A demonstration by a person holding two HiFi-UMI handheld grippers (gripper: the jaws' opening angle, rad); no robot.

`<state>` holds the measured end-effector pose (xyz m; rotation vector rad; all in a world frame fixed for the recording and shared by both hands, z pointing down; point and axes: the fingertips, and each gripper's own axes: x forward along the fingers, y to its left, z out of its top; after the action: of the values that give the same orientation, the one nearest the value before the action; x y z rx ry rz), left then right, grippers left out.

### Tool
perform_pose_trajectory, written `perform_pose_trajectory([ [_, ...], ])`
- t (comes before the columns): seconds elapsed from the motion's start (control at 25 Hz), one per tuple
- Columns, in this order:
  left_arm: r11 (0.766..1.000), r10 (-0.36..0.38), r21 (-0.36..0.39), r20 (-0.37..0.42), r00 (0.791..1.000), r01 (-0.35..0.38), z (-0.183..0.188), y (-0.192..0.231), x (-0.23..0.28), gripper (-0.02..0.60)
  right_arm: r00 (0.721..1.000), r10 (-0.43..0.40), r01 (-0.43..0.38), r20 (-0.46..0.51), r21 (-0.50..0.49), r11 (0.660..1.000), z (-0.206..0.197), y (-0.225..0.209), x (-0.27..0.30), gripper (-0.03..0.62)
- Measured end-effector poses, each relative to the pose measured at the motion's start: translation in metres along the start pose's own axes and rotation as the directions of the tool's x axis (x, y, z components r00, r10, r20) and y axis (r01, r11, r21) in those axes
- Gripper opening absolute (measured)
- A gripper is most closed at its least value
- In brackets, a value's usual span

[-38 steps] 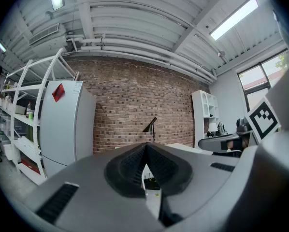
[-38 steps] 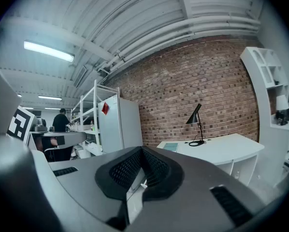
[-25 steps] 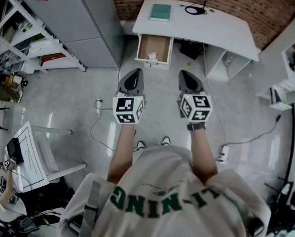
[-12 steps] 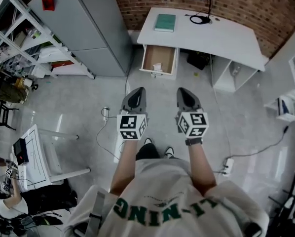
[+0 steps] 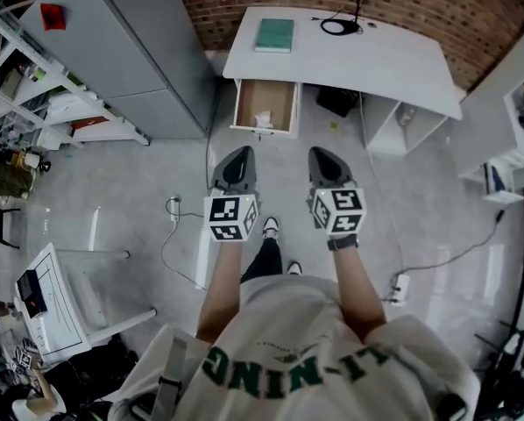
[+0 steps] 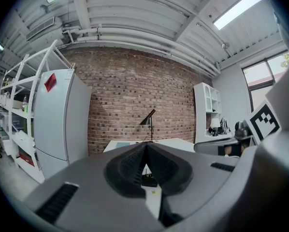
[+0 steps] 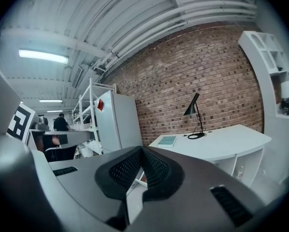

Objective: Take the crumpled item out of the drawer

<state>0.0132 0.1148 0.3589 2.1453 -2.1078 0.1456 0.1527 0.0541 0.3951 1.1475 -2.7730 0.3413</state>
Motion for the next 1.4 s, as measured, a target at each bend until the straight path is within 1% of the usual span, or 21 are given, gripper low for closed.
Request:
perform_pose_trajectory([
  [0.12,1.000,0.001,-0.013,0.019,1.000,0.000,0.010,0.012,0.028,-0.002,0.999,0.006,-0.007,-0.042,-0.019,1.000,0.004,-0.010,0.025,0.003],
  [0.36,1.000,-0.019,-0.010,0.022,1.000,0.019,0.024,0.039,0.084,-0.002,0.999,0.009,-0.009,-0.036,-0.018,1.000,0.022,-0.016,0.079,0.003],
  [0.56,0.999,-0.046,-0.023,0.000,0.999,0.046,0.026,0.069,0.122,-0.002,0.999,0.029,-0.030,-0.023,-0.031,0.999,0.038,-0.005,0.127,0.003],
  [0.76,0.998,-0.054,-0.019,-0.017,0.998,0.053,0.026,0.098,0.153,-0.002,0.999,0.015,-0.016,-0.032,-0.039,0.999,0.045,-0.009,0.168,0.003],
  [0.96,0.998,-0.064,-0.023,-0.044,0.997,0.063,0.011,0.130,0.179,-0.002,0.999,-0.030,0.029,-0.038,-0.031,0.999,0.047,-0.019,0.208,0.003],
  [1.08,0.997,-0.076,-0.019,-0.056,0.996,0.075,0.001,0.143,0.191,-0.002,0.999,-0.040,0.039,-0.037,-0.034,0.999,0.044,-0.019,0.224,0.003],
  [1.16,0.996,-0.091,-0.021,-0.078,0.993,0.089,-0.010,0.150,0.205,-0.002,0.997,-0.048,0.046,-0.056,-0.028,0.999,0.036,-0.022,0.238,0.003],
  [1.28,0.992,-0.123,-0.030,-0.136,0.983,0.120,-0.036,0.153,0.223,-0.002,0.992,-0.060,0.061,-0.110,0.002,0.998,0.009,-0.027,0.253,0.003],
  [1.4,0.992,-0.125,-0.023,-0.180,0.976,0.122,-0.057,0.156,0.243,-0.002,0.987,-0.056,0.060,-0.152,0.021,0.998,-0.009,-0.035,0.269,0.003],
])
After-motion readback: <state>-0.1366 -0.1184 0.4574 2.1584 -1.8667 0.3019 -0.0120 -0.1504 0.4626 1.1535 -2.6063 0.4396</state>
